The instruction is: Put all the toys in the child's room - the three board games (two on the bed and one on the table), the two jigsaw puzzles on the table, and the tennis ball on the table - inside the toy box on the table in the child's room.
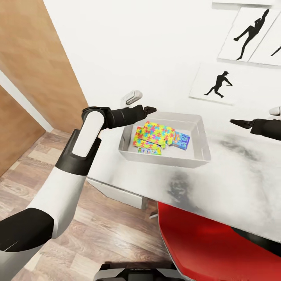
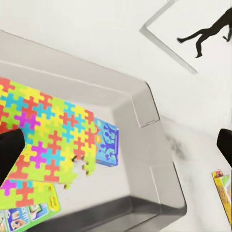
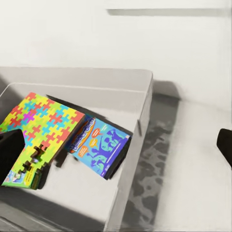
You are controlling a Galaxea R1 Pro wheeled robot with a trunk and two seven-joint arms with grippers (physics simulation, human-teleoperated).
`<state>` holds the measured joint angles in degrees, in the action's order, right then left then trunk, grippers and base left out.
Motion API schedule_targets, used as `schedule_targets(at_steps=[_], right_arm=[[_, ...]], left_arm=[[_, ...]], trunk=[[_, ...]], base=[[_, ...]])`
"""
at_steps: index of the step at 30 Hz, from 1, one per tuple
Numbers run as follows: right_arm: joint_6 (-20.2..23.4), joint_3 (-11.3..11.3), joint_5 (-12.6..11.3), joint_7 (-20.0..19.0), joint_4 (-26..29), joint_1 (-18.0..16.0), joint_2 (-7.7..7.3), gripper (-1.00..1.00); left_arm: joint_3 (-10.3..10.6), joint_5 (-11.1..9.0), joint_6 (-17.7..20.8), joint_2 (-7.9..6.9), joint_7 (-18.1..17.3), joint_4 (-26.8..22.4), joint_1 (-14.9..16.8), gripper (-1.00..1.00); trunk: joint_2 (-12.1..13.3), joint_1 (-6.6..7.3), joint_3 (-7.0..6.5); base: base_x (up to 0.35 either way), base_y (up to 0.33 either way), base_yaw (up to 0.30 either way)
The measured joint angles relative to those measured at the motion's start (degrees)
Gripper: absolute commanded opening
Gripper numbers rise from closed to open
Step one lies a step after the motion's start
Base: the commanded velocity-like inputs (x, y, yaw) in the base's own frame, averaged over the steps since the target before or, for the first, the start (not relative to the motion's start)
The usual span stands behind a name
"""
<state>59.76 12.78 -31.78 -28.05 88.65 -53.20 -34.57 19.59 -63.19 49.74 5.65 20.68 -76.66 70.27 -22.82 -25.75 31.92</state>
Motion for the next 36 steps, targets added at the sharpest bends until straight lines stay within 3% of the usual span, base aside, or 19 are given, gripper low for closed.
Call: schedule_targets(at_steps=[7,11,12,27,36], right_arm=[[0.0,0.0,-0.1,0.0,-0.4,-0.1,-0.05,1.00],[0.0,0.0,-1.5,0.0,-0.5,-0.1,-0.11,1.00],[0.0,0.0,-3.1,0.0,-0.6,-0.1,-0.14,1.00],[0.0,0.0,-3.3,0.0,-0.7,0.0,-0.21,1.00],[0.0,0.0,-3.3,0.0,-0.7,0.8,-1.63,1.00]], left_arm=[[0.0,0.0,0.0,0.05,0.0,0.3,0.0,1.00],[0.1,0.0,0.0,0.07,0.0,0.4,0.0,1.00],[0.0,0.0,0.0,0.14,0.0,0.9,0.1,1.00],[0.1,0.0,0.0,0.34,0.0,2.0,0.3,1.00],[0.1,0.0,0.0,0.83,0.0,3.8,0.6,1.00]], trunk=[[0.0,0.00,-0.11],[0.0,0.00,-0.25],[0.0,0.00,-0.29],[0.0,0.00,-0.81],[0.0,0.00,-1.12]], base=[[0.000,0.000,-0.279],[0.000,0.000,-0.281],[0.000,0.000,-0.282],[0.000,0.000,-0.282],[0.000,0.000,-0.282]])
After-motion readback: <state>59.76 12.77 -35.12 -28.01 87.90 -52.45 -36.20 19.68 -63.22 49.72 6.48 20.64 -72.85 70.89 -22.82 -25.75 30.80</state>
